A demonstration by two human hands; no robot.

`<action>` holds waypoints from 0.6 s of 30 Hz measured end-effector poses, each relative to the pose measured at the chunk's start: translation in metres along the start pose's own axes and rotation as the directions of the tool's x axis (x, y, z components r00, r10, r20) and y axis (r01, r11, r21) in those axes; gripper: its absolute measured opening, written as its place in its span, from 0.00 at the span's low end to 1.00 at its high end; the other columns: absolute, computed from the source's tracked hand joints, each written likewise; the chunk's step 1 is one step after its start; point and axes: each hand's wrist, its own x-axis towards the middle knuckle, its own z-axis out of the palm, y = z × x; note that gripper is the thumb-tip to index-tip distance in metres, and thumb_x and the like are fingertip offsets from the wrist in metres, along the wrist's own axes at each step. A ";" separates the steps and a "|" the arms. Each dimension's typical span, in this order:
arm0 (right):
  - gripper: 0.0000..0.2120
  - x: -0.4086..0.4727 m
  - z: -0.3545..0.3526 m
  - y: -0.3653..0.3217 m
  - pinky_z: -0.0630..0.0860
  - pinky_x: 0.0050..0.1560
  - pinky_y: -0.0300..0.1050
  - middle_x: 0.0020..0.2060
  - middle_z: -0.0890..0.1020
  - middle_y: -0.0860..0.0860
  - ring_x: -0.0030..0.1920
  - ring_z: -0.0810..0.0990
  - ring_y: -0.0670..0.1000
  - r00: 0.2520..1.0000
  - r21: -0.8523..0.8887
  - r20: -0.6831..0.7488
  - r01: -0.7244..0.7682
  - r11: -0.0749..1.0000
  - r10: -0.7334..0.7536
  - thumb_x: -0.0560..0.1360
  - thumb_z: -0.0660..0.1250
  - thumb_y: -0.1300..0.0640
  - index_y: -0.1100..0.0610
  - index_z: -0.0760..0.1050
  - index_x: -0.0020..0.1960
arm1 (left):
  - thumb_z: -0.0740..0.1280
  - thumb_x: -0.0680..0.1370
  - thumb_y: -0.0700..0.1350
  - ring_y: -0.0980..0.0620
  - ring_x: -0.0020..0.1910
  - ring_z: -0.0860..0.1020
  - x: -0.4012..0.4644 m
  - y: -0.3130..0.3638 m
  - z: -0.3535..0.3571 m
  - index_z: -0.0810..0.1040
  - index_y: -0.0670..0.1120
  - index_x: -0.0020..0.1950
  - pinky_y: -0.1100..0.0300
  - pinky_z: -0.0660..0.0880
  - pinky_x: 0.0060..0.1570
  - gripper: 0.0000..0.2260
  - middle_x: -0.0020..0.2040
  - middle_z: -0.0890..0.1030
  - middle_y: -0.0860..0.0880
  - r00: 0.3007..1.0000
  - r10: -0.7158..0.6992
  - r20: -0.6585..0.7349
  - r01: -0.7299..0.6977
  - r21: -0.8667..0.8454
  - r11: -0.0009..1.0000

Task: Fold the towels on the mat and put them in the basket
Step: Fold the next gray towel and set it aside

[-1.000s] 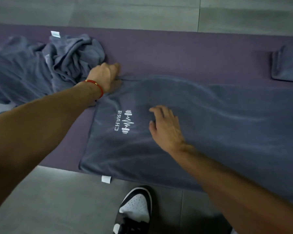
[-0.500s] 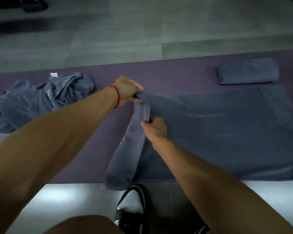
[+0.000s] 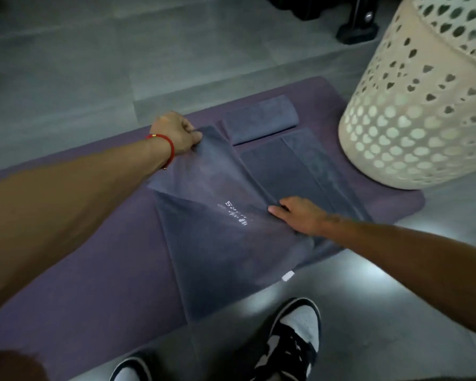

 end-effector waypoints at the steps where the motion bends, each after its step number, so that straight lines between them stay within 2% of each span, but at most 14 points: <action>1: 0.23 -0.004 -0.017 0.018 0.68 0.45 0.46 0.36 0.76 0.49 0.42 0.77 0.55 1.000 -0.014 -0.002 0.003 1.000 -0.003 0.81 0.58 0.38 0.54 0.68 0.36 | 0.70 0.76 0.45 0.50 0.40 0.78 0.006 0.013 0.009 0.81 0.45 0.39 0.58 0.76 0.44 0.07 0.38 0.80 0.47 0.999 0.044 -0.021 -0.042 0.081 0.996; 3: 0.24 -0.015 -0.040 0.053 0.70 0.45 0.48 0.37 0.77 0.48 0.41 0.77 0.52 0.999 -0.019 -0.031 0.010 1.000 -0.010 0.79 0.57 0.34 0.54 0.70 0.38 | 0.68 0.78 0.45 0.48 0.42 0.75 0.019 0.037 0.033 0.77 0.46 0.37 0.59 0.69 0.42 0.10 0.40 0.77 0.47 0.994 0.111 0.000 -0.109 0.153 0.982; 5: 0.26 -0.020 -0.048 0.087 0.69 0.44 0.47 0.36 0.77 0.47 0.39 0.77 0.50 0.994 0.015 -0.107 0.004 1.000 -0.003 0.76 0.55 0.32 0.54 0.70 0.38 | 0.66 0.79 0.45 0.48 0.42 0.73 0.036 0.061 0.064 0.72 0.46 0.35 0.60 0.66 0.42 0.13 0.40 0.75 0.46 0.985 0.159 0.058 -0.166 0.149 0.975; 8: 0.30 -0.019 -0.043 0.136 0.71 0.41 0.47 0.33 0.77 0.47 0.35 0.76 0.48 0.961 0.211 -0.253 -0.055 0.976 0.109 0.73 0.56 0.31 0.59 0.70 0.37 | 0.64 0.80 0.45 0.46 0.43 0.74 0.065 0.094 0.116 0.73 0.45 0.41 0.59 0.67 0.42 0.09 0.42 0.77 0.44 0.967 0.245 0.076 -0.252 0.113 0.961; 10: 0.29 -0.012 -0.037 0.163 0.70 0.39 0.48 0.28 0.72 0.48 0.31 0.71 0.47 0.911 0.364 -0.355 -0.073 0.928 0.211 0.75 0.61 0.34 0.61 0.67 0.34 | 0.63 0.81 0.45 0.42 0.47 0.78 0.084 0.117 0.151 0.74 0.45 0.43 0.55 0.73 0.47 0.07 0.44 0.80 0.41 0.953 0.289 0.092 -0.298 0.100 0.949; 13: 0.28 -0.001 -0.036 0.200 0.68 0.35 0.46 0.23 0.69 0.47 0.28 0.68 0.47 0.795 0.441 -0.501 -0.105 0.891 0.342 0.74 0.65 0.36 0.58 0.64 0.30 | 0.63 0.81 0.45 0.40 0.52 0.79 0.114 0.147 0.202 0.75 0.46 0.44 0.53 0.75 0.52 0.07 0.48 0.81 0.40 0.929 0.346 0.132 -0.362 0.129 0.923; 15: 0.27 0.006 -0.037 0.217 0.67 0.34 0.44 0.23 0.73 0.45 0.29 0.73 0.45 0.761 0.472 -0.497 -0.166 0.866 0.417 0.74 0.67 0.36 0.55 0.67 0.29 | 0.63 0.81 0.46 0.39 0.54 0.78 0.134 0.162 0.231 0.75 0.45 0.44 0.52 0.74 0.51 0.07 0.51 0.82 0.38 0.914 0.381 0.142 -0.402 0.179 0.898; 18: 0.23 0.009 -0.026 0.232 0.72 0.38 0.46 0.29 0.79 0.44 0.34 0.77 0.44 0.810 0.413 -0.374 -0.292 0.863 0.453 0.73 0.68 0.33 0.52 0.72 0.34 | 0.62 0.81 0.45 0.37 0.60 0.76 0.160 0.171 0.266 0.79 0.41 0.55 0.51 0.73 0.58 0.11 0.59 0.80 0.38 0.896 0.371 0.243 -0.435 0.316 0.843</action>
